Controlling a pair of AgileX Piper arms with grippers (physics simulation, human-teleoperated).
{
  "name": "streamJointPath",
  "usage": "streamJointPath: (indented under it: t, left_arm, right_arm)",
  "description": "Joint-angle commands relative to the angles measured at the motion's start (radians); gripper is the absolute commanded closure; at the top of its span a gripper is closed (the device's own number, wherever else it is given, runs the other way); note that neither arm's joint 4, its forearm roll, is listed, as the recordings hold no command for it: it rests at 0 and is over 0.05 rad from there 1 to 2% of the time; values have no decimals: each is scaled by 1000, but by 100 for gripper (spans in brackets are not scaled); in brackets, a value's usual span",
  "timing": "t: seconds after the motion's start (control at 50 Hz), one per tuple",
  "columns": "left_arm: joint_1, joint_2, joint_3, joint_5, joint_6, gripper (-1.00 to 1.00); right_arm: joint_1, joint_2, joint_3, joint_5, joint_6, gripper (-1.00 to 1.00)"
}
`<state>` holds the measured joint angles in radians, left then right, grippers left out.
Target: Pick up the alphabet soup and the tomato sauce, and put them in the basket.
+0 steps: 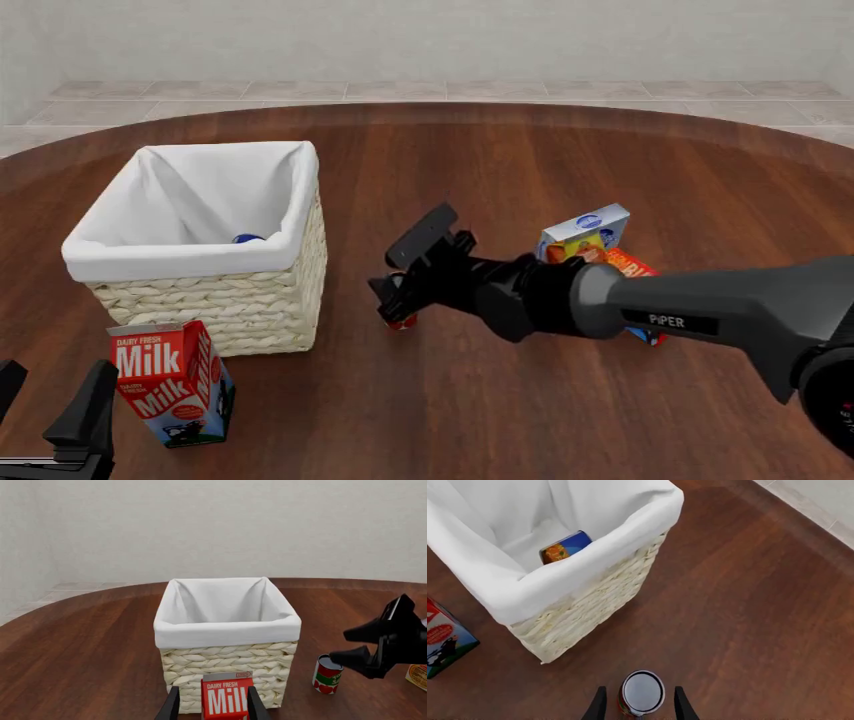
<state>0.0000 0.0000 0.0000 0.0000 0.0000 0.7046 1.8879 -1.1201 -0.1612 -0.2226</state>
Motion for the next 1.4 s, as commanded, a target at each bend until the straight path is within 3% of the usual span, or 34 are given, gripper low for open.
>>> streamJointPath:
  t: [0.02, 1.4]
  left_arm:
    - [0, 0, 0, 0, 0, -100]
    - [0, 0, 0, 0, 0, -100]
  right_arm:
    - [-4, 11, 10, -11, 4, -100]
    - [-31, 115, 11, -51, 7, -100]
